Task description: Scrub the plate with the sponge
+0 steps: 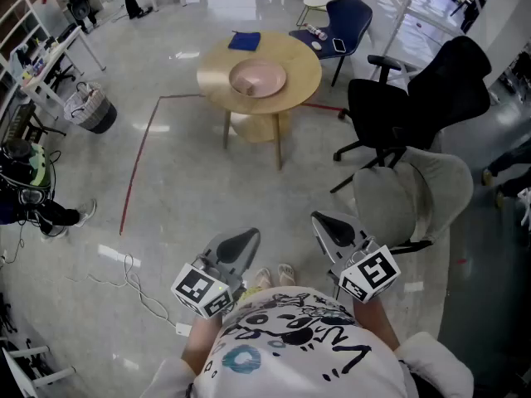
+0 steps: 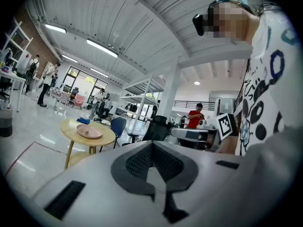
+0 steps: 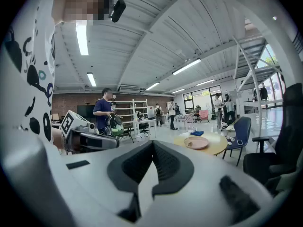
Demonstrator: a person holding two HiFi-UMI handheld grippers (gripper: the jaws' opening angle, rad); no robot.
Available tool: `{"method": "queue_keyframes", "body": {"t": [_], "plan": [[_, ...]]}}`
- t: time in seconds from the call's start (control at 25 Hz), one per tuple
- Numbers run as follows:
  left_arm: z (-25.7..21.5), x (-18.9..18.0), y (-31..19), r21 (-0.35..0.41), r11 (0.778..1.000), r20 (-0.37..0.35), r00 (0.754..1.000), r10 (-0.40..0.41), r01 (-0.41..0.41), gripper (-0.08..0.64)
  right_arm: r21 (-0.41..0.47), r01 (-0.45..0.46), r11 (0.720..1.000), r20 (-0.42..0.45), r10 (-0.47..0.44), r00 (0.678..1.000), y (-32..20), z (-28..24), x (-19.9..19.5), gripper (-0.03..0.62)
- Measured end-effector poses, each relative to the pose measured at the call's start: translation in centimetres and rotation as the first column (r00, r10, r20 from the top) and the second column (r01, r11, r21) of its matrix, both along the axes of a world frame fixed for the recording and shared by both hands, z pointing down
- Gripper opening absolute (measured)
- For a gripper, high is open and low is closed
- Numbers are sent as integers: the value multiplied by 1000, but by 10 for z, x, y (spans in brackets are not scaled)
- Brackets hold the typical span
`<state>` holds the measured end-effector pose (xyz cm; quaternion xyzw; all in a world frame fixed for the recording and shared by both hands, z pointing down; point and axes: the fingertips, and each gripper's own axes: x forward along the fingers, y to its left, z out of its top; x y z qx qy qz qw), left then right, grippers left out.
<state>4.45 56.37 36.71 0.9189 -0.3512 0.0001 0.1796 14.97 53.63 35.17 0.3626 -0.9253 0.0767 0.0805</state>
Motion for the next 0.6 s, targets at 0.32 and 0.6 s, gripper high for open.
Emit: {"method": "queue_keyframes", "body": {"t": [0.32,0.6], "plan": [[5,-6,12,-17,1000,-3,1000,-11,11,15,-18,5,1000,-14,-6,1000,12,7,-3,26],[9,-22,14,-37,999,-17,1000,-6,5,15,-38,1,999,133,4,991,5,-4,-17,28]]}}
